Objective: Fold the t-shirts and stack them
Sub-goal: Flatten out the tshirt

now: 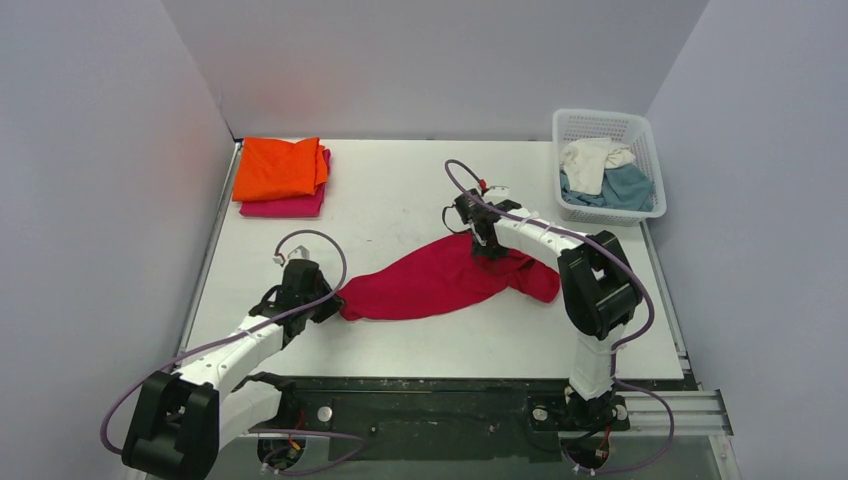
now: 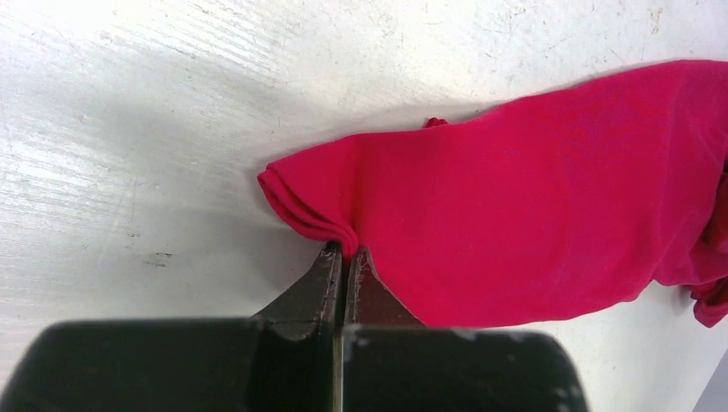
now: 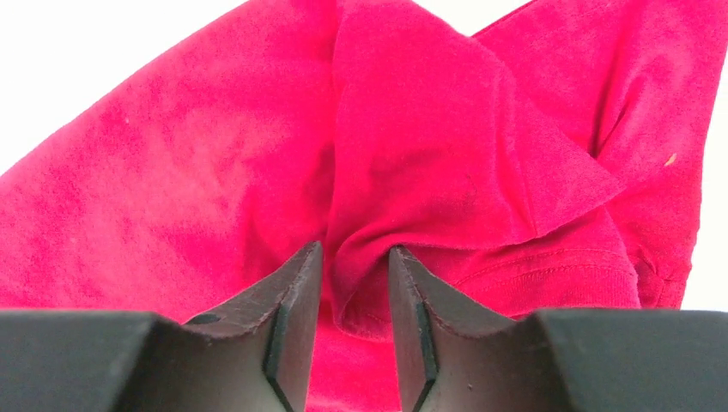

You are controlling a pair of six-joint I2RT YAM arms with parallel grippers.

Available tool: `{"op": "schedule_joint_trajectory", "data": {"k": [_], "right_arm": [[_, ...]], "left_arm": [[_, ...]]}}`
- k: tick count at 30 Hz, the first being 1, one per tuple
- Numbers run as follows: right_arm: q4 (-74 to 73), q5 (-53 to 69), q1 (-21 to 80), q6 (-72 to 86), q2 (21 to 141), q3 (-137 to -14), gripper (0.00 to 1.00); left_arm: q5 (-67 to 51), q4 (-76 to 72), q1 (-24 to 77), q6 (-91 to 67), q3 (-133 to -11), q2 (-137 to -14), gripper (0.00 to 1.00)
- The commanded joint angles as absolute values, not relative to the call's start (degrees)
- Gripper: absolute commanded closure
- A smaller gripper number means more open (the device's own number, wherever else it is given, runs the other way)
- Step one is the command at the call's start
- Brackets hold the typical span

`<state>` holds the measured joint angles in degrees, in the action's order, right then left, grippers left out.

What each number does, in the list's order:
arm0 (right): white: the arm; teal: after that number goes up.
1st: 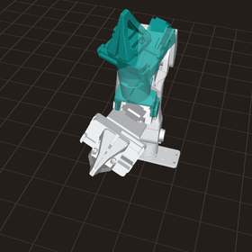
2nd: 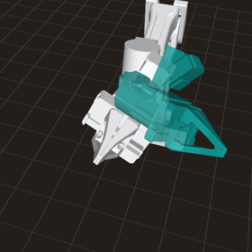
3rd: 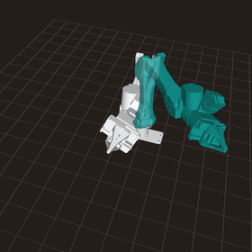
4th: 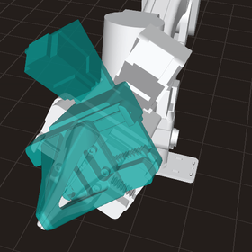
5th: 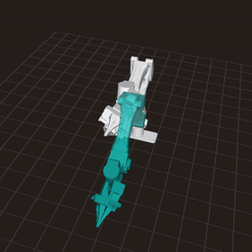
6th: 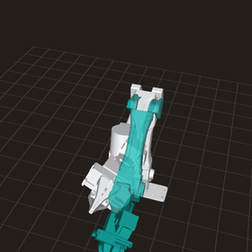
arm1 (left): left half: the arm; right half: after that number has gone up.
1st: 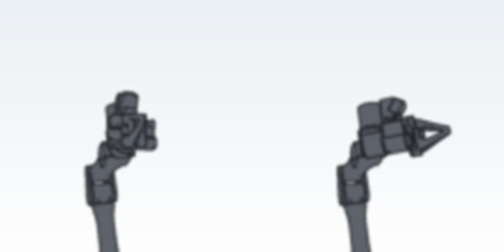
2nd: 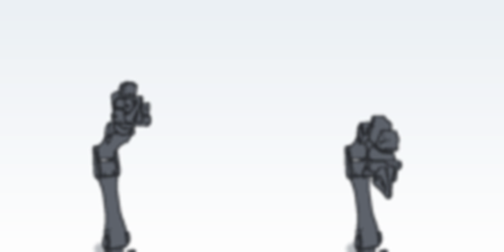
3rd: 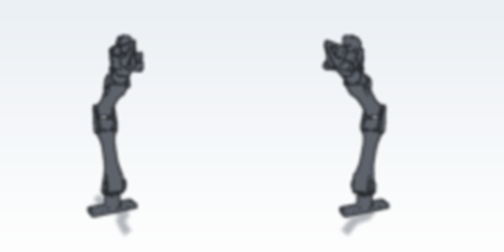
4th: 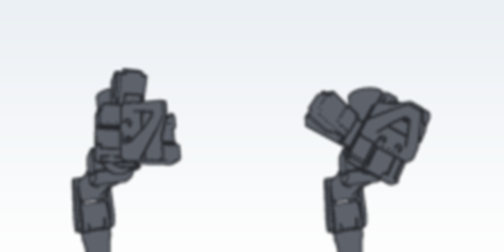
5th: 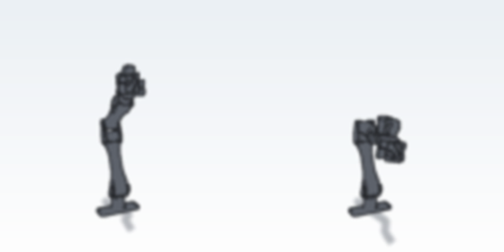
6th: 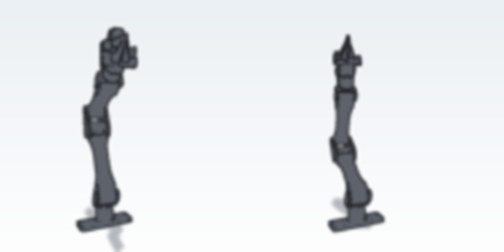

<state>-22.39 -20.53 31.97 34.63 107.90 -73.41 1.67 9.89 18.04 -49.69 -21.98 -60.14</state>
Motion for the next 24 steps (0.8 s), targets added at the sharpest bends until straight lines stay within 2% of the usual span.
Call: {"op": "schedule_joint_trajectory", "data": {"k": [1,9,11,12,14,19,24], "right_arm": [[-21.8,-26.1,31.9,38.0,107.0,-72.6,0.72],[-20.1,-24.5,31.7,38.9,107.0,-69.6,0.74],[-19.7,-25.4,31.7,39.6,106.6,-68.8,0.83],[-19.2,-25.8,31.7,39.8,105.7,-68.5,0.92],[-18.9,-27.4,31.7,39.8,103.4,-68.0,1.0],[-19.6,-34.1,31.5,37.8,94.6,-67.5,1.0],[-20.1,-39.7,30.5,33.3,80.4,-68.2,1.0]], "left_arm": [[2.4,8.0,17.8,-48.8,-22.2,-58.7,1.0],[2.8,8.5,17.8,-48.6,-22.4,-58.5,1.0],[3.1,8.8,17.8,-48.5,-22.6,-58.4,1.0],[3.2,9.0,17.8,-48.4,-22.8,-58.2,1.0],[3.6,9.5,17.8,-48.2,-23.4,-57.7,1.0],[6.3,11.6,17.8,-46.5,-27.4,-55.7,1.0],[10.3,13.7,17.8,-44.1,-34.5,-53.3,1.0]]}}
